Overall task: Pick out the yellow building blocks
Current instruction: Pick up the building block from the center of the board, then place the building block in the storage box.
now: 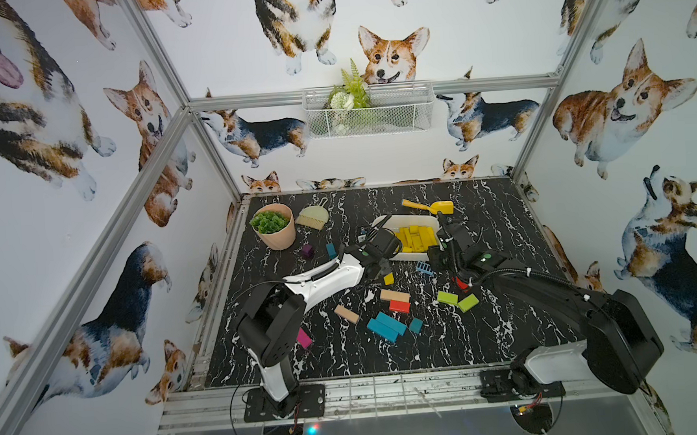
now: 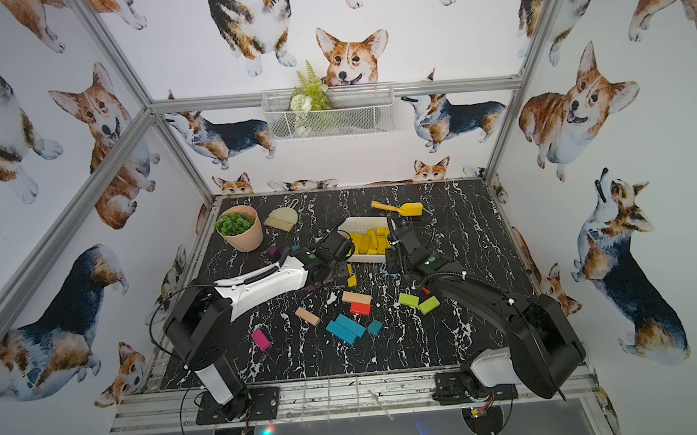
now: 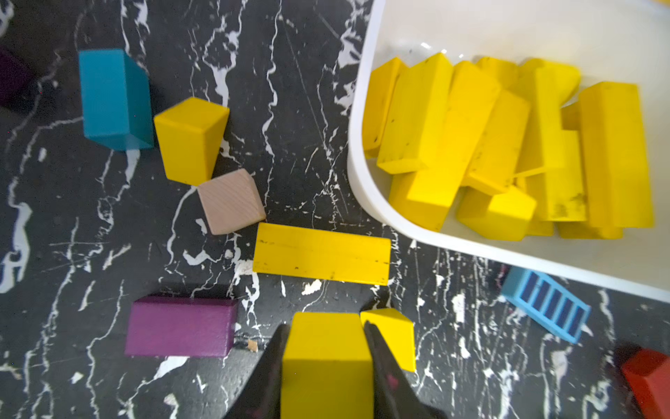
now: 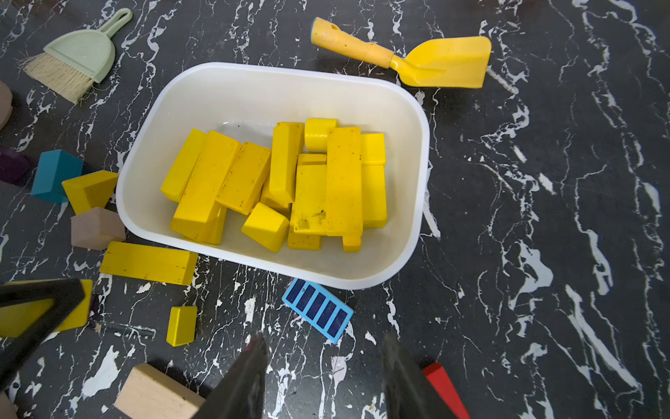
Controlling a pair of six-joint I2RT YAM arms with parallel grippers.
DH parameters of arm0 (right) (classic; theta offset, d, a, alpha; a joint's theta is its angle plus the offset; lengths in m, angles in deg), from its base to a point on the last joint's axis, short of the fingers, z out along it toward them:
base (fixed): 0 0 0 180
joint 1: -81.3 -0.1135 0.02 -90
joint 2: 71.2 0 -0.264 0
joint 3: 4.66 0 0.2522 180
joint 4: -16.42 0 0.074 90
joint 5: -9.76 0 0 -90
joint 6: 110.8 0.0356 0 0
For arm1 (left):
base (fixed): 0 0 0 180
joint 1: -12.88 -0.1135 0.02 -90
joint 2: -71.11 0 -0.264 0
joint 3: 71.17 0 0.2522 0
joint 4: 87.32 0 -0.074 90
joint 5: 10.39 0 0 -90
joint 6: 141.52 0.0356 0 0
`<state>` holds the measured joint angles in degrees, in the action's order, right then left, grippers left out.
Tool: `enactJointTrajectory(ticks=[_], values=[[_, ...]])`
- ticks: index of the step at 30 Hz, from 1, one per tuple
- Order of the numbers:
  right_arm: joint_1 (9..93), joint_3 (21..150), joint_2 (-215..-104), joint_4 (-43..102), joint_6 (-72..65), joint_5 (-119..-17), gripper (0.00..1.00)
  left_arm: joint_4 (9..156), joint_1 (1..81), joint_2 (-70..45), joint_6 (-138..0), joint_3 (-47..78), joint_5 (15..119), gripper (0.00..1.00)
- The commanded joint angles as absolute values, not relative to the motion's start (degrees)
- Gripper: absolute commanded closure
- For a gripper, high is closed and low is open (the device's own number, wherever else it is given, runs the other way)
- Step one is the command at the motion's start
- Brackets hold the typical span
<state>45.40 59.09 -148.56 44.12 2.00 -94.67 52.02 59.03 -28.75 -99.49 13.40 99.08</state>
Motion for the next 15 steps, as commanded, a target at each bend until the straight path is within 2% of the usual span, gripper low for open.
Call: enactJointTrajectory(ticks=[1, 6, 15], values=[[45.4, 59.1, -148.7, 42.9, 3.5, -94.0, 0.47, 50.9, 59.0, -26.9, -94.5, 16.7, 99.7, 0.76], [45.4, 58.6, -148.4, 43.3, 3.7, -93.9, 0.47, 51.7, 59.0, -29.5, -89.4, 23.8, 98.2, 0.75], [45.4, 57.9, -145.1, 44.1, 3.1, -97.0, 0.47, 51.9, 59.0, -42.4, -86.4, 38.4, 89.9, 0.74]])
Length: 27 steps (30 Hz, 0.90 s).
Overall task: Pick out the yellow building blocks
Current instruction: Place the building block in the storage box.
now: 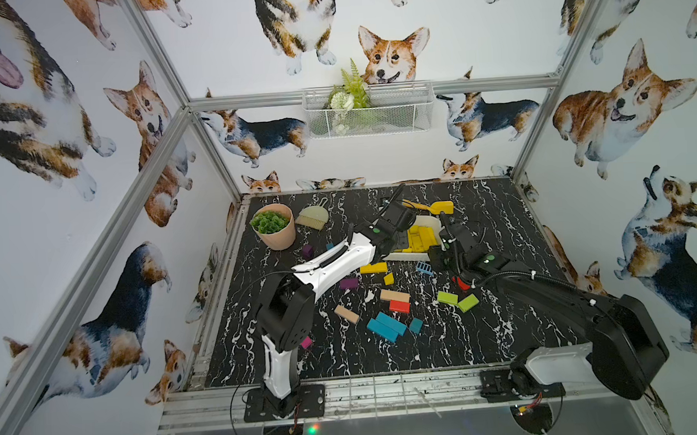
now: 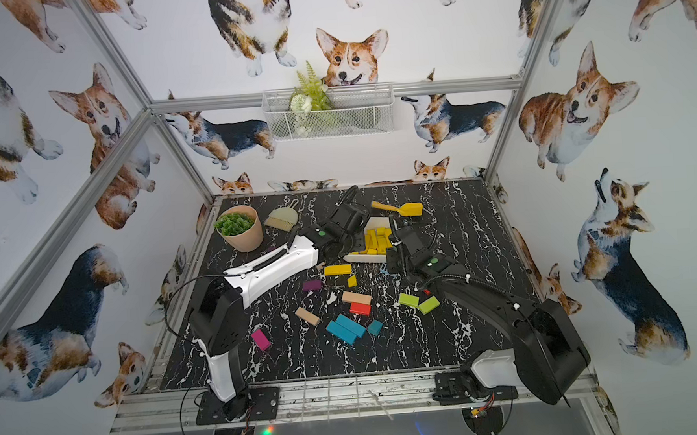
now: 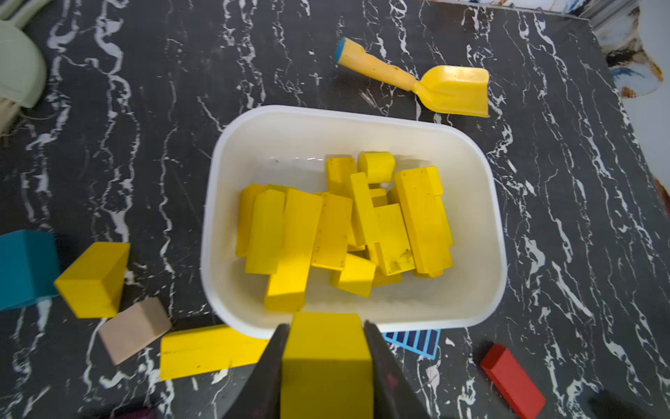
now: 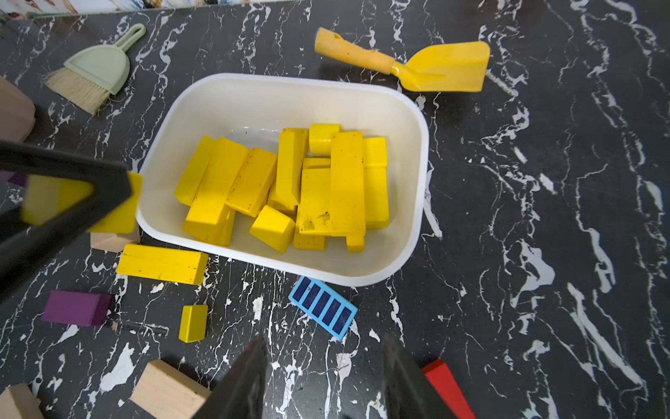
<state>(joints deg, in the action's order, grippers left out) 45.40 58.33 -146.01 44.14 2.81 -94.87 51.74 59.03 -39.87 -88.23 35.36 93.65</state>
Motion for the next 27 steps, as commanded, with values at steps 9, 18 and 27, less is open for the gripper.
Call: enactJointTrajectory(ticks=[9, 18, 27], values=[[45.5, 54.5, -140.7, 43.9, 3.5, -99.5, 0.47, 49.3, 60.3, -55.3, -84.0, 52.5, 85.6, 0.73], [45.5, 54.4, -137.9, 43.2, 2.6, -101.8, 0.48, 49.2, 60.3, -60.5, -86.6, 54.8, 85.6, 0.70], [45.5, 57.4, -138.9, 45.1, 2.4, -100.8, 0.48, 50.0, 60.5, -59.7, -87.3, 54.0, 85.5, 0.53]])
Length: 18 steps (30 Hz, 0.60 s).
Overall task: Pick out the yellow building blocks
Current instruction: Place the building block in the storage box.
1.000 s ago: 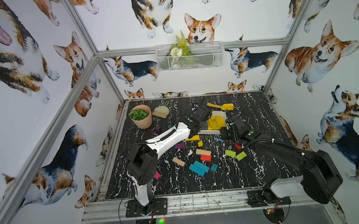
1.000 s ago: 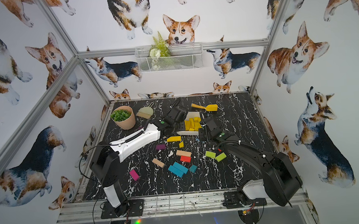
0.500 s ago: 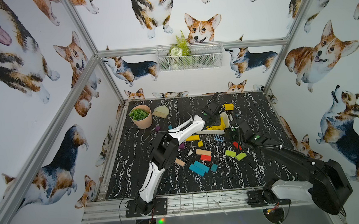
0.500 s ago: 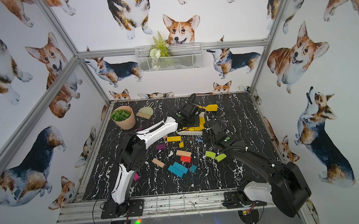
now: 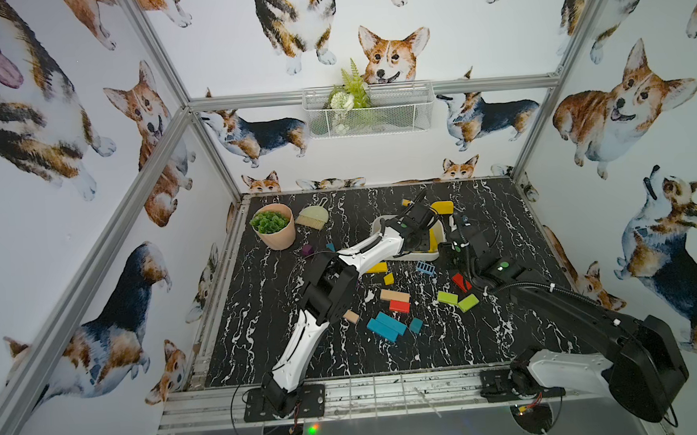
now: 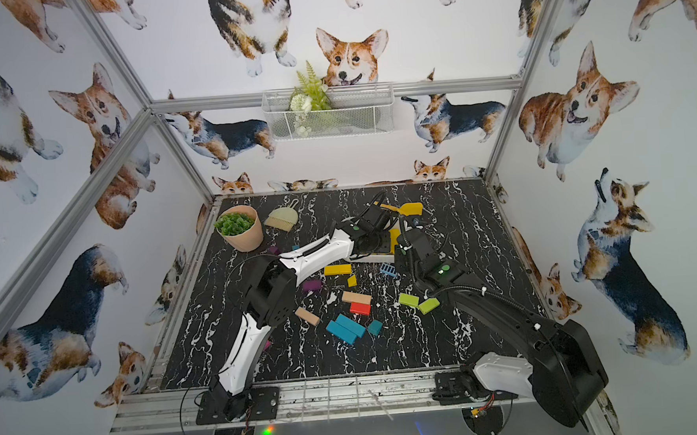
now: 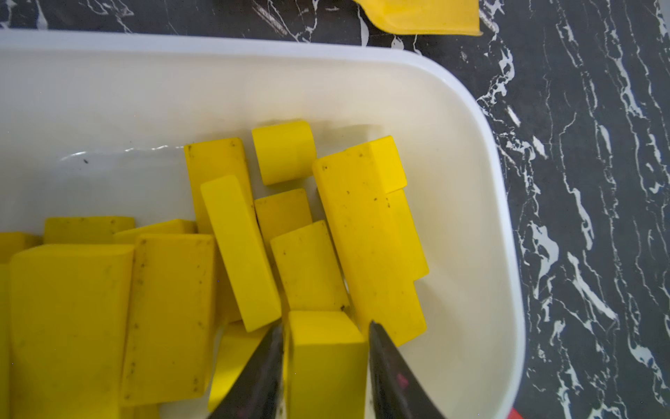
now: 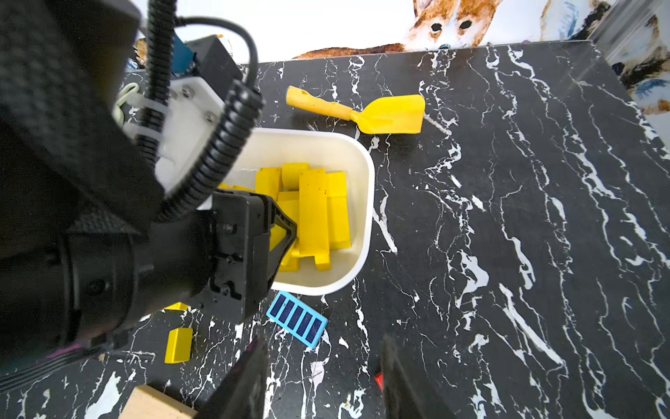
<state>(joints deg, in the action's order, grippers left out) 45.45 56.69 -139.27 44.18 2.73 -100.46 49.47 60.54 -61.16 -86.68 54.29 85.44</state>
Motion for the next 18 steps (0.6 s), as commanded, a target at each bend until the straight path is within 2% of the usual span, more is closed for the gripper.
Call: enactJointTrajectory(ticks=[1, 8, 18], values=[[45.5, 57.3, -138.6, 45.3, 2.5, -101.0, 0.48, 50.4, 60.5, -59.0, -87.3, 53.4, 85.7, 0.51], [45.5, 55.8, -136.4, 45.6, 2.5, -101.9, 0.48, 52.4, 60.5, -50.9, -86.6, 48.9, 88.8, 0.49], [45.4, 59.2, -141.5, 44.8, 4.6, -97.7, 0.48, 57.8, 59.6, -28.2, -84.1, 29.8, 96.3, 0.48]])
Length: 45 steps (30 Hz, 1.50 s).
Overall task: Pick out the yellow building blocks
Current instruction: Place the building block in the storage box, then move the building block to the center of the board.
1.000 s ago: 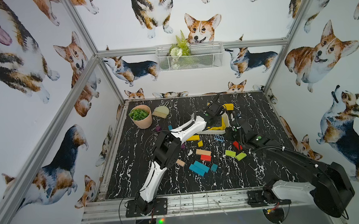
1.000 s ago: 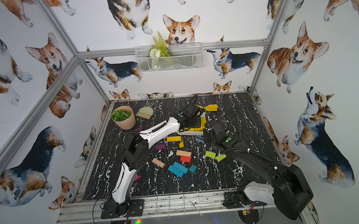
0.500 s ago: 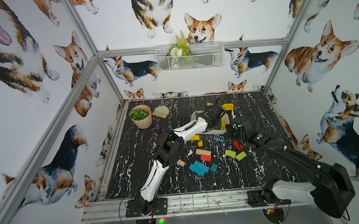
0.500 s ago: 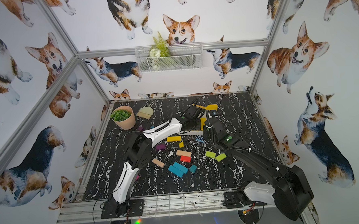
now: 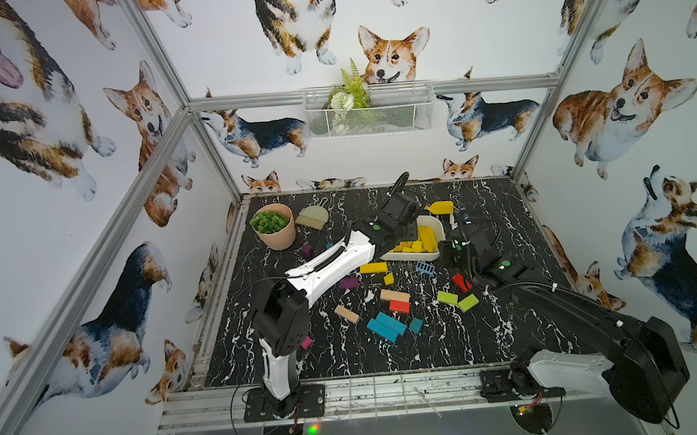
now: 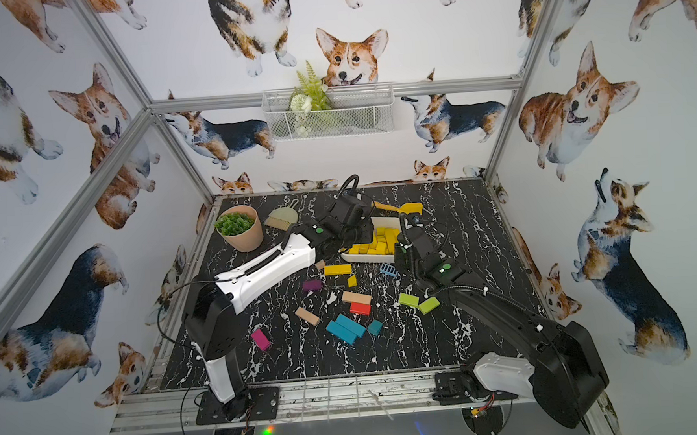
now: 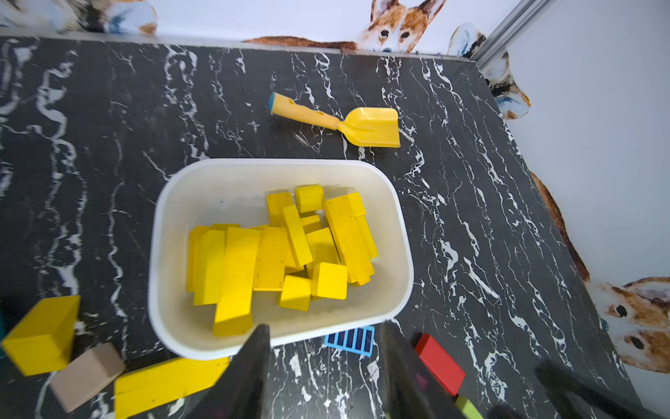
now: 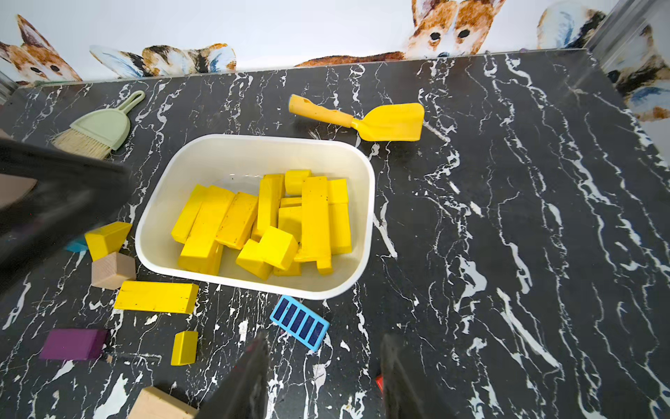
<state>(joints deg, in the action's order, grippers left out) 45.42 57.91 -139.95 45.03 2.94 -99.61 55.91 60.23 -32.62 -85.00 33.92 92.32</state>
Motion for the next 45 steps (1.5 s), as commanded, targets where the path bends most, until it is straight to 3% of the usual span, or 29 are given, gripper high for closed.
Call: enactJointTrajectory(ticks=[1, 10, 17, 28, 45], values=[[45.3, 59.6, -142.2, 44.8, 4.9, -96.9, 0.48, 58.7, 59.5, -25.8, -84.2, 27.4, 97.2, 0.48], [40.8, 64.4, -149.2, 46.6, 7.2, -94.5, 0.48, 65.7, 55.5, -7.8, -89.5, 5.8, 107.6, 0.48], [32.7, 68.0, -158.8, 45.3, 10.4, -92.5, 0.48, 64.5, 49.5, -2.9, -94.9, -1.7, 106.6, 0.48], [27.3, 77.3, -173.9, 51.2, 13.3, -92.0, 0.47, 65.0, 48.0, -1.4, -97.3, -5.2, 105.3, 0.48], [27.4, 84.6, -183.2, 56.3, 8.8, -93.8, 0.47, 64.4, 48.0, -0.4, -98.0, -5.3, 105.5, 0.48]])
